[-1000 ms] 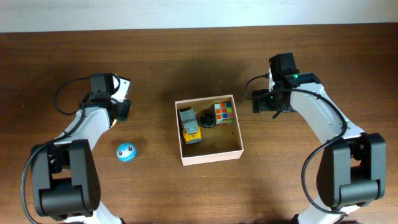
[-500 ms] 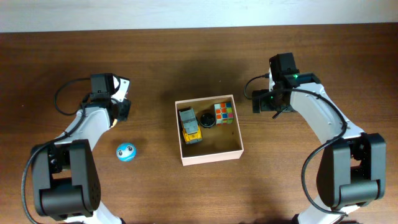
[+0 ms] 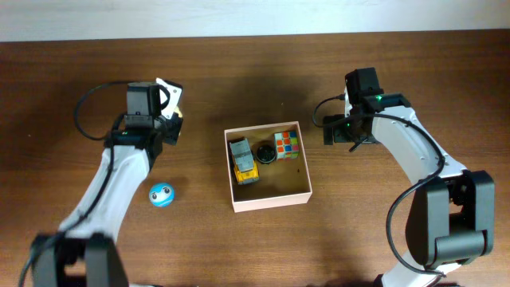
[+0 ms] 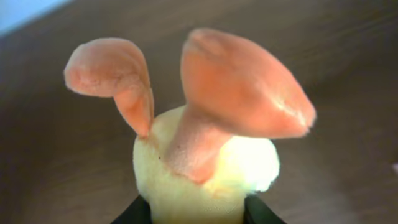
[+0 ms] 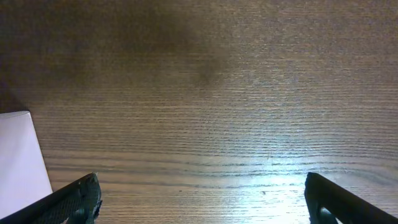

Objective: Pack container
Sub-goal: 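Close the left gripper on the duck and lift it, then carry the duck over the box and lower it inside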

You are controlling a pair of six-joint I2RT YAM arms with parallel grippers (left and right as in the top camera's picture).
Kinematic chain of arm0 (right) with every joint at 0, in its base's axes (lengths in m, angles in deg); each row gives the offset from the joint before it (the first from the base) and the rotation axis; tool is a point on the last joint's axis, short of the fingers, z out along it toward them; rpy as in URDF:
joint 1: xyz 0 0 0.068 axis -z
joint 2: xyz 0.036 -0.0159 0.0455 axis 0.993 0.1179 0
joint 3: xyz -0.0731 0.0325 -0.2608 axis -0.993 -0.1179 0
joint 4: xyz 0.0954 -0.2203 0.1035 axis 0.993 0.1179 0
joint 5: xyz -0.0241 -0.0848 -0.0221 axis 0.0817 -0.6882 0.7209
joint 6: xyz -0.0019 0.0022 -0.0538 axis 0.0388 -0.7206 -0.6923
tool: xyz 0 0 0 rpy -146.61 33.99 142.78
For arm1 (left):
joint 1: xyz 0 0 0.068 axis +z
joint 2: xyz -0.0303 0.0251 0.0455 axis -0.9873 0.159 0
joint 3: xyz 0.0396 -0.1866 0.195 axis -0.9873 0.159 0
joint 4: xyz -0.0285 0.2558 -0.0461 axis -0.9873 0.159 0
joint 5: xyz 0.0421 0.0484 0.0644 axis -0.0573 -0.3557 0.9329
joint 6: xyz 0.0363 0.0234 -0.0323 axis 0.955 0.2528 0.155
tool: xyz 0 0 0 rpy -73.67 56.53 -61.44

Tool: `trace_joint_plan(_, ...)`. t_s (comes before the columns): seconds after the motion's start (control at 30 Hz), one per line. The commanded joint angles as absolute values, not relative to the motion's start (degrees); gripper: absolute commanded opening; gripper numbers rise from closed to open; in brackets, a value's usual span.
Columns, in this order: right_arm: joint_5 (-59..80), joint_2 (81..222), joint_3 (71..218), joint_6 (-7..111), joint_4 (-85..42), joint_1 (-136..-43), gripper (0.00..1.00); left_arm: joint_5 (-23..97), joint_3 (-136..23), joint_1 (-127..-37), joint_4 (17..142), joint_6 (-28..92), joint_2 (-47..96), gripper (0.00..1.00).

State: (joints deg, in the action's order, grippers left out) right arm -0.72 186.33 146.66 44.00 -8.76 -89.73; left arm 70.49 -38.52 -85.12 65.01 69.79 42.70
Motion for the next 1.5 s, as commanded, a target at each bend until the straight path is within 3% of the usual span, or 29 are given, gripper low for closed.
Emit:
trace_joint_plan(0.0, -0.6, 186.4, 146.5, 44.2, -8.8, -89.5, 0.99, 69.9, -39.7, -87.3, 68.0, 69.2, 35.9, 0.29)
trace_joint_plan(0.27, -0.6, 186.4, 146.5, 44.2, -8.8, -89.5, 0.99, 58.9, -39.7, -96.7, 76.6, 69.2, 26.2, 0.28)
trace_joint_plan(0.57, -0.6, 186.4, 146.5, 44.2, -8.8, -89.5, 0.99, 47.0, -39.7, -106.8, 80.7, 69.2, 24.6, 0.28)
trace_joint_plan(0.9, -0.6, 186.4, 146.5, 44.2, -8.8, -89.5, 0.99, 46.4, -39.7, -115.0, 81.1, 69.3, 25.1, 0.28)
trace_joint_plan(1.47, -0.6, 186.4, 146.5, 44.2, -8.8, -89.5, 0.99, 43.7, -39.7, -118.6, 73.1, 74.2, 40.0, 0.26)
